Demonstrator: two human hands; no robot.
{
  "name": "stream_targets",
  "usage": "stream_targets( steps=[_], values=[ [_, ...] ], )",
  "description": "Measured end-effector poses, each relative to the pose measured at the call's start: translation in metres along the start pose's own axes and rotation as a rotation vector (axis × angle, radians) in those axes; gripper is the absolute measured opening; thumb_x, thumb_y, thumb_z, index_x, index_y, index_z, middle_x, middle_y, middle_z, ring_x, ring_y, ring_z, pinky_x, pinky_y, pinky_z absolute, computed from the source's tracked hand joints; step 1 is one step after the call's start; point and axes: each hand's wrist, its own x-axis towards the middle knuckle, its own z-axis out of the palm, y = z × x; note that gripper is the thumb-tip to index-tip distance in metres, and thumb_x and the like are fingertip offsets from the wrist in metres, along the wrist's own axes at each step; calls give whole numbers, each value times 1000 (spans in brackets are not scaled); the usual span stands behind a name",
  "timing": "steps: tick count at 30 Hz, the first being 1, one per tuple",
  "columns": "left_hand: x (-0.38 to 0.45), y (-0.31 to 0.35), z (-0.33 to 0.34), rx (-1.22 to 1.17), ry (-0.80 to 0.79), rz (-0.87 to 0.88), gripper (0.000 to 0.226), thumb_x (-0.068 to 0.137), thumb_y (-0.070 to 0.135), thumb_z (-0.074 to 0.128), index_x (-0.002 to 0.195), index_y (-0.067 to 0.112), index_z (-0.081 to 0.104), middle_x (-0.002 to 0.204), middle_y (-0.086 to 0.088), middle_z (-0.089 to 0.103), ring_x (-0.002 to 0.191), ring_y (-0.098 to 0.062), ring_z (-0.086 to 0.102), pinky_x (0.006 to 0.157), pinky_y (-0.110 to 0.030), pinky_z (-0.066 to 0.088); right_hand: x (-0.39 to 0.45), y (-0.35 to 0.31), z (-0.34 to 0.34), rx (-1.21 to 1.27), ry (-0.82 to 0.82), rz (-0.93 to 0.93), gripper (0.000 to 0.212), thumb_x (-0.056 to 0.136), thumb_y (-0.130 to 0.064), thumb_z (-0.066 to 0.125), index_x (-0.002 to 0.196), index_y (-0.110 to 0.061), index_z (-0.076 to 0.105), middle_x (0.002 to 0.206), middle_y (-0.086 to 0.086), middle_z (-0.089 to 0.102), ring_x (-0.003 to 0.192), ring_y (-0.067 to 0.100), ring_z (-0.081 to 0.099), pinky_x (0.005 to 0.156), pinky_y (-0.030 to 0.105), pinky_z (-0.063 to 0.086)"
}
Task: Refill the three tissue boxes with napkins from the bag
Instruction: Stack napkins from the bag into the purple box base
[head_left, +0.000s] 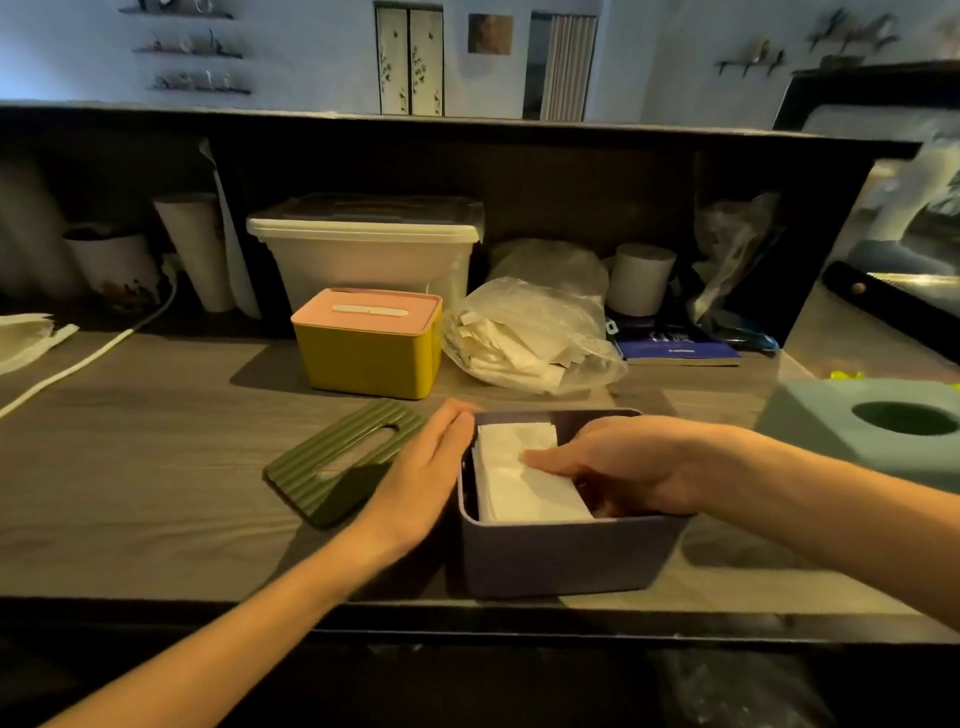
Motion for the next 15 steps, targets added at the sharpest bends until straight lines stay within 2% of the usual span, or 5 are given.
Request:
stream_targets(
  steps=[3, 6, 8, 12, 15],
  values=[
    [0, -3, 7, -22, -15, 68, 33, 109, 34, 34, 114, 15, 61, 107, -3, 69, 107, -19, 63, 95, -37, 46, 14, 3, 4, -133, 68, 26, 39, 93, -38, 72, 120, -10, 67, 105, 9, 75, 93, 22, 72, 72, 32, 58],
    [1, -3, 9, -25, -26, 106, 35, 105, 36, 33, 110, 15, 60, 101, -2, 68, 102, -20, 64, 92, -35, 46, 21, 4, 3, -349, 89, -14, 41, 94, -46, 70, 118, -13, 70, 109, 6, 75, 102, 21, 70, 94, 38, 57],
    [2, -3, 8, -25, -37, 117, 32, 108, 33, 33, 109, 14, 60, 99, 0, 68, 101, -18, 64, 90, -32, 46, 19, 3, 0, -531, 114, -89, 46, 93, -56, 64, 112, -15, 73, 103, 2, 75, 96, 19, 71, 89, 36, 58],
    [0, -1, 8, -10, -61, 128, 31, 111, 22, 31, 111, 13, 60, 100, 1, 68, 101, -15, 63, 88, -24, 46, 11, 2, -6, -857, 130, -190, 49, 98, -60, 54, 113, -18, 74, 101, -2, 76, 96, 17, 72, 97, 40, 57],
    [2, -4, 9, -30, -63, 155, 35, 109, 31, 30, 111, 11, 59, 100, -2, 67, 100, -17, 63, 87, -24, 46, 6, 2, -13, -678, 13, -199, 38, 104, -42, 54, 117, -12, 73, 103, 0, 78, 97, 15, 75, 100, 38, 56]
  ],
)
